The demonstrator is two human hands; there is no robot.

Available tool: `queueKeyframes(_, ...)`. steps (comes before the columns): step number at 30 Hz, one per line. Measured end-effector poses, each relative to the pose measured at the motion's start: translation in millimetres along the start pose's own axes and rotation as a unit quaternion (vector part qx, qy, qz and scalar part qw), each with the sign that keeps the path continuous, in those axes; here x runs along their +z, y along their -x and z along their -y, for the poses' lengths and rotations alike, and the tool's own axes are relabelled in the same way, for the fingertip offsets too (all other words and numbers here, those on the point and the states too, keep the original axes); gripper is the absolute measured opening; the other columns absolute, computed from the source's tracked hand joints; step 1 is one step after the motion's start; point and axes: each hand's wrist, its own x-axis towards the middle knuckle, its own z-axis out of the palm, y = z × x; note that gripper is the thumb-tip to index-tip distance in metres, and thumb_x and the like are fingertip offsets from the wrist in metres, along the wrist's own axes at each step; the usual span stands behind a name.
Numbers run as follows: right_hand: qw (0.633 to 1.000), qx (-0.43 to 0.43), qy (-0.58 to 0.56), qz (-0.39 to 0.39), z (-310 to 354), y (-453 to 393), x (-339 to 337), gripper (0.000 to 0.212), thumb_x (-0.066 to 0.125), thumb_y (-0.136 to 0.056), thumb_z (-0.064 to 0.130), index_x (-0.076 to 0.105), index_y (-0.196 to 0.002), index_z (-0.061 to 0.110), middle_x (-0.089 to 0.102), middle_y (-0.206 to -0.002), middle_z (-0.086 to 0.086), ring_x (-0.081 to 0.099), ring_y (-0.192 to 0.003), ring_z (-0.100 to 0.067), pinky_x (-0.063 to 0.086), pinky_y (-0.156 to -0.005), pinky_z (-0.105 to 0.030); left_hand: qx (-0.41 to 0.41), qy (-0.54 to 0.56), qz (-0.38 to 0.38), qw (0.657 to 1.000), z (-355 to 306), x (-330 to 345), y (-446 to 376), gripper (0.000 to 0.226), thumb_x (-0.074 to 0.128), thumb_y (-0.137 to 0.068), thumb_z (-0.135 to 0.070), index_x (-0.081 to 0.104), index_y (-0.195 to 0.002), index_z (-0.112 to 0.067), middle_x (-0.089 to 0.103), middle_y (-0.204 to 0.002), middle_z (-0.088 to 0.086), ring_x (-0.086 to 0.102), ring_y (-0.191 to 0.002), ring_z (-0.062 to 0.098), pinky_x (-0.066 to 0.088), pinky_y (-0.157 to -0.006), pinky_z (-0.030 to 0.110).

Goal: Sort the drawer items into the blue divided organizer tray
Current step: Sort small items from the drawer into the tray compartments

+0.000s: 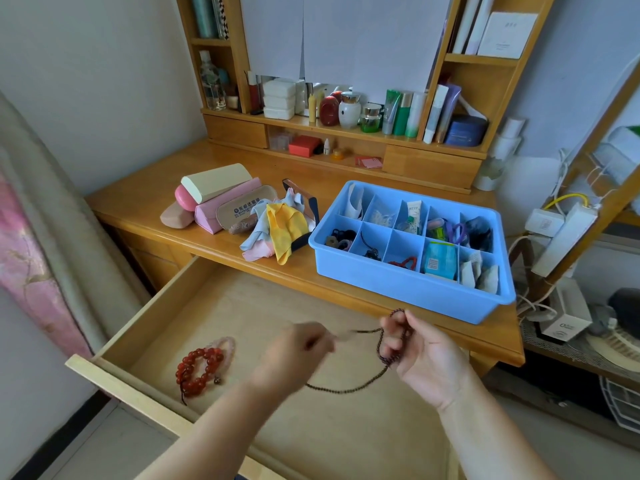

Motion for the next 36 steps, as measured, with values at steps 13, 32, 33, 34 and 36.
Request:
queueKeyframes(13,0.985,0.083,0.144,0.044,5,17,5,0.018,0.058,-0.082,0.024,0.054,-0.07,0.011,0.025,-0.043,0.007,0.018,-0.033,-0.005,0.026,-0.035,-0.019,-0.14,0.327,0.077,0.931,11,-23,-22,0.012,0.07,-0.083,-0.008,0.062,-0.079,-0.016,0.05,-0.056,-0.005,0.043,-0.044,0.008,0.053,-0.061,0.025)
queueKeyframes(32,0.954,0.003,0.295,-0.058,-25,6,21,0.034,0.051,-0.094,0.038,0.065,-0.086,0.007,0.063,-0.071,-0.007,0.057,-0.058,-0.016,0.045,-0.054,-0.025,0.214,-0.122,-0.034,0.969,-31,37,20,0.022,0.047,-0.07,-0.016,0.063,-0.082,-0.026,0.06,-0.08,-0.01,0.058,-0.069,0.013,0.047,-0.06,0.029)
queueKeyframes(33,0.946,0.028,0.323,-0.031,-23,10,22,0.04,0.049,-0.094,0.044,0.066,-0.084,0.009,0.058,-0.064,-0.007,0.052,-0.053,-0.016,0.043,-0.052,-0.025,0.172,-0.095,-0.059,0.979,-34,32,14,0.022,0.048,-0.069,-0.017,0.06,-0.084,-0.028,0.057,-0.073,-0.012,0.055,-0.065,0.009,0.047,-0.058,0.029)
queueKeyframes(34,0.94,0.046,0.339,-0.006,-20,13,23,0.043,0.047,-0.093,0.049,0.066,-0.083,0.011,0.052,-0.059,-0.006,0.046,-0.049,-0.016,0.041,-0.051,-0.025,0.117,-0.054,-0.073,0.989,-36,28,9,0.02,0.052,-0.071,-0.017,0.058,-0.086,-0.03,0.053,-0.067,-0.012,0.052,-0.061,0.006,0.046,-0.057,0.027)
queueKeyframes(36,0.94,0.064,0.332,0.039,-14,17,24,0.04,0.05,-0.09,0.049,0.066,-0.083,0.013,0.042,-0.052,-0.003,0.034,-0.044,-0.013,0.037,-0.05,-0.023,-0.014,0.114,-0.022,0.993,-37,19,0,0.027,0.066,-0.076,-0.016,0.059,-0.098,-0.03,0.052,-0.07,-0.012,0.051,-0.06,0.003,0.046,-0.061,0.024)
